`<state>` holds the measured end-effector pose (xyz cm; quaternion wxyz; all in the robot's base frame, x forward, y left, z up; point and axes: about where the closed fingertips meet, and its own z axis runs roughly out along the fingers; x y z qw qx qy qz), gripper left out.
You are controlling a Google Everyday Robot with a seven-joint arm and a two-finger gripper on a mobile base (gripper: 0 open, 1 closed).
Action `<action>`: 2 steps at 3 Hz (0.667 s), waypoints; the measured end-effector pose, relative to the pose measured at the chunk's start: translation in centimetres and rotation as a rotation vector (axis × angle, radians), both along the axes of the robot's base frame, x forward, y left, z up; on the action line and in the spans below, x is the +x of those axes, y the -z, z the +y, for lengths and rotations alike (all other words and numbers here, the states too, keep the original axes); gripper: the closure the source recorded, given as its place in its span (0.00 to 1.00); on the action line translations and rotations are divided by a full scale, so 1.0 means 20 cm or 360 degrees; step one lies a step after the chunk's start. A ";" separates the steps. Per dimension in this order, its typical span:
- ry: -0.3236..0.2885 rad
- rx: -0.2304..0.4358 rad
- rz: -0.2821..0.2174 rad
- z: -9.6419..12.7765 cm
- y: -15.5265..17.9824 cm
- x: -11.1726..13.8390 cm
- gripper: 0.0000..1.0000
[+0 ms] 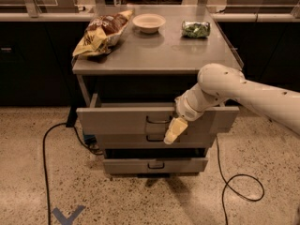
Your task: Open top drawer
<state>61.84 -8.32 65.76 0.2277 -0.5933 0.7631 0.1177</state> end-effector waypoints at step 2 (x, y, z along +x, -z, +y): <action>-0.0080 0.0039 0.0093 0.06 0.06 -0.07 0.00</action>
Offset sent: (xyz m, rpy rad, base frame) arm -0.0733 0.0181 -0.0318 0.1190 0.2063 0.1054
